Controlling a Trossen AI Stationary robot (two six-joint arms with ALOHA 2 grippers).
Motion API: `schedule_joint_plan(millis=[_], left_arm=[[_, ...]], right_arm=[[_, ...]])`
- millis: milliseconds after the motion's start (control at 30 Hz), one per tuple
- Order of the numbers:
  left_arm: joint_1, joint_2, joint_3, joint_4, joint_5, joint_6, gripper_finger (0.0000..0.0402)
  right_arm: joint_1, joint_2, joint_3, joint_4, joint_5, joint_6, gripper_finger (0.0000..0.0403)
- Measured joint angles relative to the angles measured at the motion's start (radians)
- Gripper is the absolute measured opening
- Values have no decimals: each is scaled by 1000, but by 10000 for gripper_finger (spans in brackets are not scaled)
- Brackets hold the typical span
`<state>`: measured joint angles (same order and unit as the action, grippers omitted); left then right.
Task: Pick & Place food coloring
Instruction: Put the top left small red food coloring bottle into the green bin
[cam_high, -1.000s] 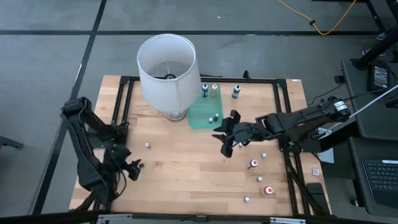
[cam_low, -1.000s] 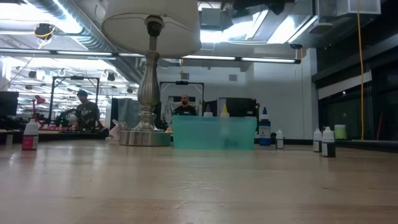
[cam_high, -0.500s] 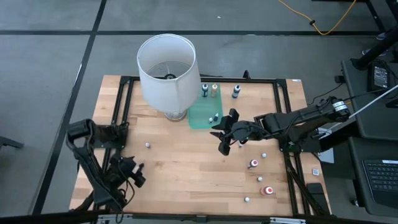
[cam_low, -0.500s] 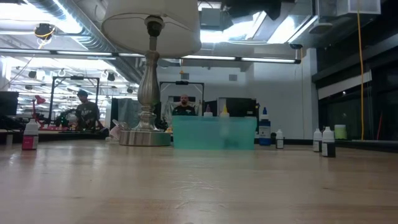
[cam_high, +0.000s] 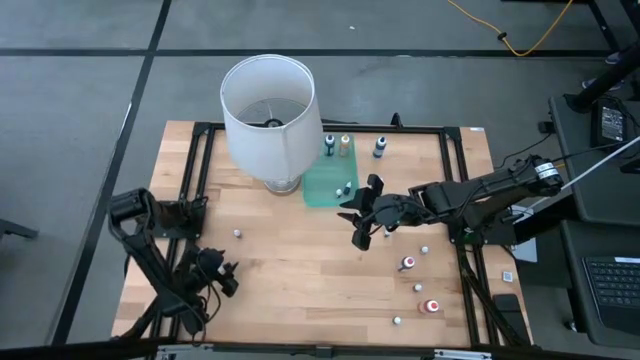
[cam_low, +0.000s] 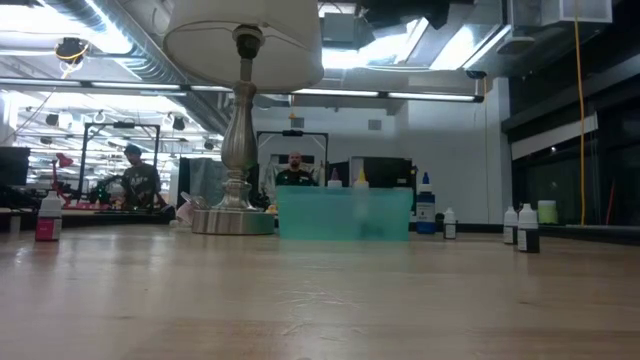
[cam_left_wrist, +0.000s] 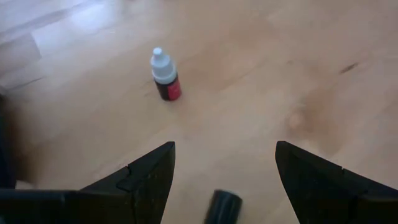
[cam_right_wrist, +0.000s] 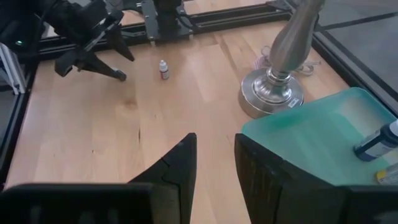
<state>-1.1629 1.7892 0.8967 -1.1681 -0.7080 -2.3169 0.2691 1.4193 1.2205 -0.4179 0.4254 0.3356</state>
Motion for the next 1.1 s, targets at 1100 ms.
schedule_joint_plan(millis=[1100], left_arm=[[148,-58,-310,260,-83,16,269]], right_arm=[[2,1,0,-5,3,-59,110]])
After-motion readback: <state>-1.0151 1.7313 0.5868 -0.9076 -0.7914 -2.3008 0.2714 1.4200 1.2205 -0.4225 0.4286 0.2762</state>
